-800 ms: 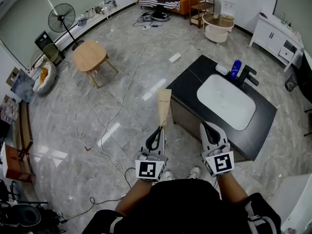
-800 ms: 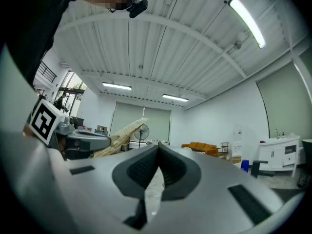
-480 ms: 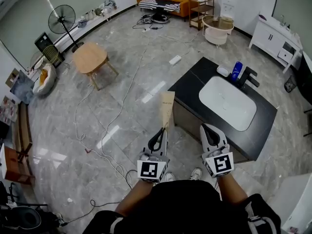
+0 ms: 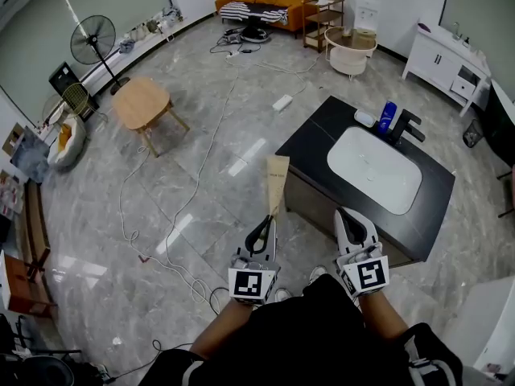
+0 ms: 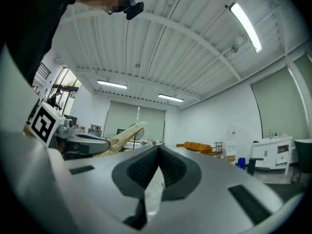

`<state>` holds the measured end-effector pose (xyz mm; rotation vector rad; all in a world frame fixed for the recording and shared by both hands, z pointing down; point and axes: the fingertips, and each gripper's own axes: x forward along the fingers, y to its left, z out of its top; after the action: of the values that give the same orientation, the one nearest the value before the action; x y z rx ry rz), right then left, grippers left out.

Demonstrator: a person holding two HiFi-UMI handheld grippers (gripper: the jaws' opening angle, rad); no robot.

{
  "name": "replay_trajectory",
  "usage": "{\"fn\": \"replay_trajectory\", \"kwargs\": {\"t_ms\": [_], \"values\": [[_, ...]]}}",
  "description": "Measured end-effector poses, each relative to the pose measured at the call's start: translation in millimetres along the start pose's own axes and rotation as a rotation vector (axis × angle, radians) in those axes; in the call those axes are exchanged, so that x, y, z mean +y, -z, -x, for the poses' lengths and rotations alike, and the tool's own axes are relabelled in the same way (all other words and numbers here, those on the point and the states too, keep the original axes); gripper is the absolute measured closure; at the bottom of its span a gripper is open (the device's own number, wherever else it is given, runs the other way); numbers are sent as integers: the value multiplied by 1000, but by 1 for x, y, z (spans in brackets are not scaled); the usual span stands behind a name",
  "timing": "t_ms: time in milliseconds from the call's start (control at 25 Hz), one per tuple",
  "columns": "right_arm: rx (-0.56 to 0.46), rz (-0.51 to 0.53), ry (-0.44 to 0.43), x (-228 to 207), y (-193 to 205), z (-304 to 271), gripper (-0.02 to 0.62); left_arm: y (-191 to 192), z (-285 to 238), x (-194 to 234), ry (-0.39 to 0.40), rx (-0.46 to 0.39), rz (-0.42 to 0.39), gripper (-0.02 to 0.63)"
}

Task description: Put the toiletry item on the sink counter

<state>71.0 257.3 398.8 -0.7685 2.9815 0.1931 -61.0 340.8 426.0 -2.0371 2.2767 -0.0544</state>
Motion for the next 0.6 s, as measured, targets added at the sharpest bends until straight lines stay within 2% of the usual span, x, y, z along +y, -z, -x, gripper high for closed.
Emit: {"fn": "replay_trajectory", "kwargs": {"t_ms": [240,400,600], "values": [[19,2,29,-29,16,-25,589,15,-40,3,29,13,-6,586],[27,-14,37,-58,29,-58,589,20,-85,12,44,22,-10,586],[42,-11,30,-99,40,-105,589,21,-146,18,62,33,23,586]]}}
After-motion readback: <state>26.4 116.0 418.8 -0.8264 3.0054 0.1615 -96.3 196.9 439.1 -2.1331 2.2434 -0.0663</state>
